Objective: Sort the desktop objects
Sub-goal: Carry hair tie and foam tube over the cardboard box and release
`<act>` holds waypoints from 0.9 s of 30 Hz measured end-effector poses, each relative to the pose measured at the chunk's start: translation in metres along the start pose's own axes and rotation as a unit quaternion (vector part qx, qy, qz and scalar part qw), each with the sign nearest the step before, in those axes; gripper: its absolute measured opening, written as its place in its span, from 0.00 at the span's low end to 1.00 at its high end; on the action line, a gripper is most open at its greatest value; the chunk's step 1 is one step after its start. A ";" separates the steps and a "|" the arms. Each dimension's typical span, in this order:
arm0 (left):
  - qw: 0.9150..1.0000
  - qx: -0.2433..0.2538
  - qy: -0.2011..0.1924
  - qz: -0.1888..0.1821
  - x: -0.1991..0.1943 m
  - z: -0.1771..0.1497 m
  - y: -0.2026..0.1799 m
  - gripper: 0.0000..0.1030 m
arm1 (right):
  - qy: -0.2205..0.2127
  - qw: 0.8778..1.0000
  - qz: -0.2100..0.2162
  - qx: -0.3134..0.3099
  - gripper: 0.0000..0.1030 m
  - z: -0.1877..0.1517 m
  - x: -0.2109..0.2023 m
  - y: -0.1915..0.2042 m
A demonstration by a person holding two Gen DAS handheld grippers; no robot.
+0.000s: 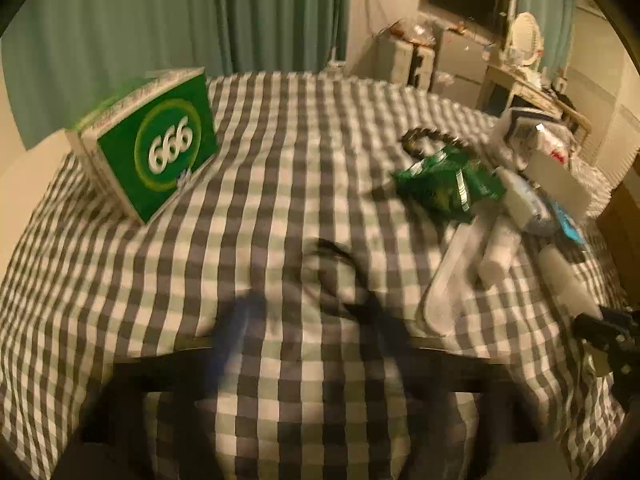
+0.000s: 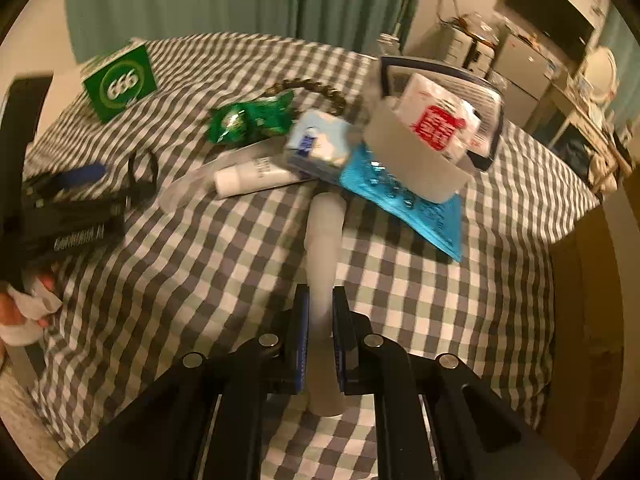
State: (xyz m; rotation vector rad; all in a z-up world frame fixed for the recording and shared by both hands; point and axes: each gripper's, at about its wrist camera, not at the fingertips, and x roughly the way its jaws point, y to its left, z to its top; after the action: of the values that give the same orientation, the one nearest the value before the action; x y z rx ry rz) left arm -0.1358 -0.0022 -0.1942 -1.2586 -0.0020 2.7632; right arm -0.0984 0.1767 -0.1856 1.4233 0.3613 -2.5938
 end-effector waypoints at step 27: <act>0.971 0.139 -0.111 -0.157 -0.285 0.037 -0.164 0.05 | -0.167 0.977 0.017 0.128 0.10 -0.042 -0.263 -0.070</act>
State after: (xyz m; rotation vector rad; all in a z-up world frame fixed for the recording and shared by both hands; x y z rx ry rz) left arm 0.0378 0.1348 0.0514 -0.7984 0.1504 2.5056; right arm 0.0582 0.2622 0.0242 1.0107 -0.0442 -2.8634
